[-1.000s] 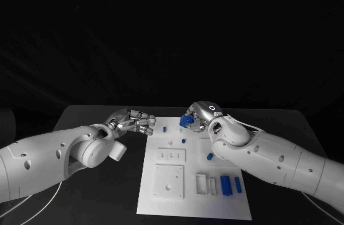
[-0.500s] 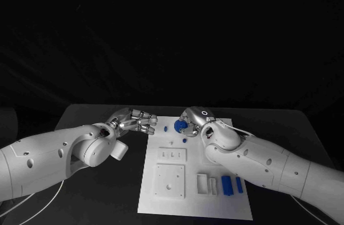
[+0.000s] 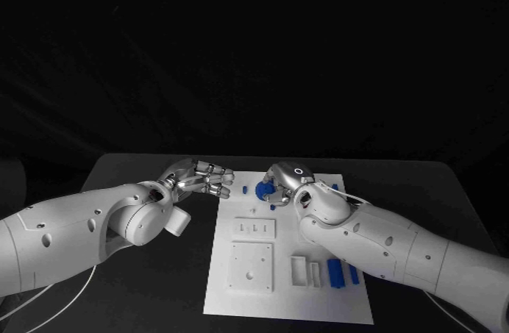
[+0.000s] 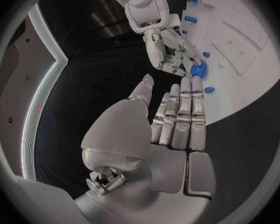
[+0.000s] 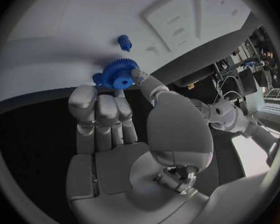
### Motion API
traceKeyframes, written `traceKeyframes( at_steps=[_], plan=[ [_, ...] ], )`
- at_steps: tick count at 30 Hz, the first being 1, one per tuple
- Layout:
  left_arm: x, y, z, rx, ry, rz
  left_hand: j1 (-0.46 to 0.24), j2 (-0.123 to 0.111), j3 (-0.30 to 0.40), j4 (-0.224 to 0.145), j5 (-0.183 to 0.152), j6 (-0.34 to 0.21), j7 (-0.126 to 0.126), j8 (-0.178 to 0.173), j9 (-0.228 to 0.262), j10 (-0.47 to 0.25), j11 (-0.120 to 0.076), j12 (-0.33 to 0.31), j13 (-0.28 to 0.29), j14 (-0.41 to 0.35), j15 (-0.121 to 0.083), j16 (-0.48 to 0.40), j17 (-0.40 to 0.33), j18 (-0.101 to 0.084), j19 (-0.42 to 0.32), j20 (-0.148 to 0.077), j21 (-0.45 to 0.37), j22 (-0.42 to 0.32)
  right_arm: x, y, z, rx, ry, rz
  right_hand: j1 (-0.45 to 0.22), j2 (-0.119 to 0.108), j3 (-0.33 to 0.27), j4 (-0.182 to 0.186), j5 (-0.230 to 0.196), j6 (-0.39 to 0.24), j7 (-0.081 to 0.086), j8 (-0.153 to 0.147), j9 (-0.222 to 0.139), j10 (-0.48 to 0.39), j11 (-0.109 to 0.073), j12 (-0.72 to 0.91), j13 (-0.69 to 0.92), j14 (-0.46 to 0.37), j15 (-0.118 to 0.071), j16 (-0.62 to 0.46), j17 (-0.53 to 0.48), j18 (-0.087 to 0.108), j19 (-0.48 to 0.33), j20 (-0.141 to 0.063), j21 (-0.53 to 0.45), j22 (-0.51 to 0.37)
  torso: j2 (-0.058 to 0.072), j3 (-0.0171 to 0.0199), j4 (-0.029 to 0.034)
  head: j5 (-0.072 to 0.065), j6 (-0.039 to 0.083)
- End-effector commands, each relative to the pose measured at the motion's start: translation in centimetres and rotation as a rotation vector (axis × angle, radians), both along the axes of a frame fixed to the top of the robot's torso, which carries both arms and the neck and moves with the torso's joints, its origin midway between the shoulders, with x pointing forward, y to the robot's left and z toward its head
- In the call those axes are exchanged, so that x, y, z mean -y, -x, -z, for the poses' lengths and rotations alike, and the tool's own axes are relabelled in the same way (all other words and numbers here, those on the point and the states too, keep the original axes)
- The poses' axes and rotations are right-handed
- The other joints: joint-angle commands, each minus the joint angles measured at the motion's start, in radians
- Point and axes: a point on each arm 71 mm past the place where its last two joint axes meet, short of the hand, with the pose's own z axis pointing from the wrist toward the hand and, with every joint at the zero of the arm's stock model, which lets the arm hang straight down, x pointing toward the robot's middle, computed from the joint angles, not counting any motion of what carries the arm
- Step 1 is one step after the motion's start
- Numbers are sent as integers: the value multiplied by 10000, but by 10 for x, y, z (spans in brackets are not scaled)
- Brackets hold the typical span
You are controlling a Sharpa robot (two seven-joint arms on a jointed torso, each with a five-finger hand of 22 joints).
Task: Assemble the parts on the task board
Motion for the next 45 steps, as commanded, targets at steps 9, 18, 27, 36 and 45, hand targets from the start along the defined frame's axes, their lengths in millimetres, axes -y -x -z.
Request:
traceKeyframes(
  at_steps=[9,18,27,36,45],
  plan=[
    [3,1,-1,-1,29,181,22,117,-3,-23,3,-30,3,25,-3,-63,12,31,15,-23,36,15,12,-65,-54,-6,57,-12,3,-5,8,-194,304,177,-40,3,-247,112,12,-33,-2,19,6,-42,-10,-95,-32,18,-56,-97,-43,-132,547,-65,-33,1059,-7,-3,-16,-8,-13],
    [4,1,-1,-23,5,216,22,117,-3,-23,3,-30,3,25,-3,-63,12,31,15,-23,36,15,12,-65,-54,-6,57,-12,3,-6,10,-158,213,374,-46,8,-256,122,-24,-56,2,15,2,-38,-13,-95,-32,16,-59,-112,-53,-131,552,-69,-23,1062,-10,-1,-3,-36,-11],
    [3,1,-1,-27,-8,203,22,117,-3,-23,3,-30,3,25,-3,-63,12,31,15,-23,36,15,12,-65,-54,-6,57,-12,4,-8,11,-258,159,449,-64,4,-266,136,-31,-76,8,15,1,-63,-12,-141,-61,11,-62,-152,-79,-129,552,-72,-56,1055,-6,1,-15,-30,-19],
    [3,0,0,-28,-13,202,22,117,-3,-23,3,-30,3,25,-3,-63,12,31,15,-23,36,15,12,-65,-54,-6,57,-12,5,-9,14,-599,-194,414,-828,-301,-1058,1785,-1826,-1021,187,22,-55,-188,141,-337,-262,-5,14,-285,-142,-7,563,15,-245,1017,-15,12,-8,-46,-4],
    [3,0,0,-30,-9,207,4,107,4,-19,4,-91,10,19,-8,-66,16,31,15,-27,40,12,9,-66,-59,-5,65,-9,8,-8,14,-749,-355,399,-1844,-292,-416,1997,-1429,-881,133,27,-49,-204,106,-331,-291,-9,-28,-320,-113,-21,566,-28,-267,1030,-14,18,-22,-23,-26]
  ],
)
